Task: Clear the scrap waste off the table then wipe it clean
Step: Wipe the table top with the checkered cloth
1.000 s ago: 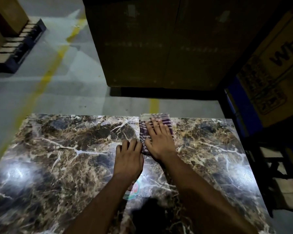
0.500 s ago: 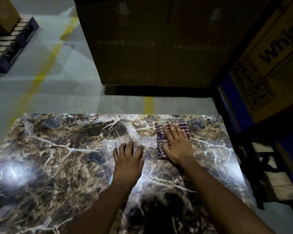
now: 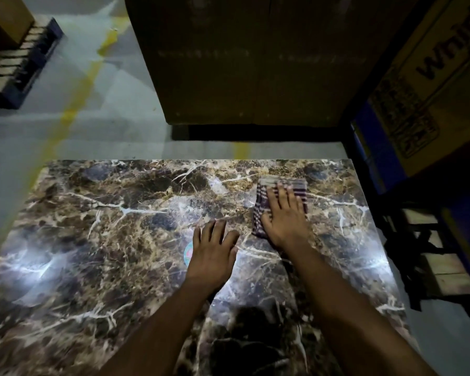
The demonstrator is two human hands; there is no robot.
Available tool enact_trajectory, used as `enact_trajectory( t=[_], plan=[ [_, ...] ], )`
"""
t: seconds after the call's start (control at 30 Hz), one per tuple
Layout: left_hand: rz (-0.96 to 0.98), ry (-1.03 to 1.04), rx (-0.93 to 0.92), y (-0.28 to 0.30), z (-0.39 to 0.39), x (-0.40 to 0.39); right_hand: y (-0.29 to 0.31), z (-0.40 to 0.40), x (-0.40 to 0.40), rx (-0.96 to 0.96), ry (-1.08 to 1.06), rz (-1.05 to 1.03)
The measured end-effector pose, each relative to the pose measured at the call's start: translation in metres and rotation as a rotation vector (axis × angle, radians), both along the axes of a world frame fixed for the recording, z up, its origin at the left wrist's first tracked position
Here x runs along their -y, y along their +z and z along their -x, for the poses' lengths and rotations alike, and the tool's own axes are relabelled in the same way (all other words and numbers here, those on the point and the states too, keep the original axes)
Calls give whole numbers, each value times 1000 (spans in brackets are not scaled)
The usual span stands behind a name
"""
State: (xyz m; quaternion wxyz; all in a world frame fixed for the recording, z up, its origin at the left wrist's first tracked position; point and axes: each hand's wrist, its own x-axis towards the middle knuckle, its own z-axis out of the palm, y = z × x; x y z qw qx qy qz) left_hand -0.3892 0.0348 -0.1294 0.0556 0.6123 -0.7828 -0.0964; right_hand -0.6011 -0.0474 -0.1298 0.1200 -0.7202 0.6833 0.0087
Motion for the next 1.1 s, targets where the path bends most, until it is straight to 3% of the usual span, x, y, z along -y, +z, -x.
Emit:
enact_trajectory(
  t=[0.17,0.37,0.53,0.73,0.93,1.1],
  plan=[
    [-125,-21,24,4,-4,-28,-2,-5,-73,-19,150,-20],
    [-123,-29,45,1,-8,-65,0,16,-97,-34,-59,-13],
    [-135,-21,76,0,-5,-90,4,-6,-169,11,140,-28],
    [-94,-66,90,2,-6,-132,-1,15,-188,-21,-75,-21],
    [-74,-89,94,3,2,-170,1,8,-263,-30,99,-31],
    [-102,-105,89,2,0,-197,0,33,-260,-31,-93,-20]
  ],
)
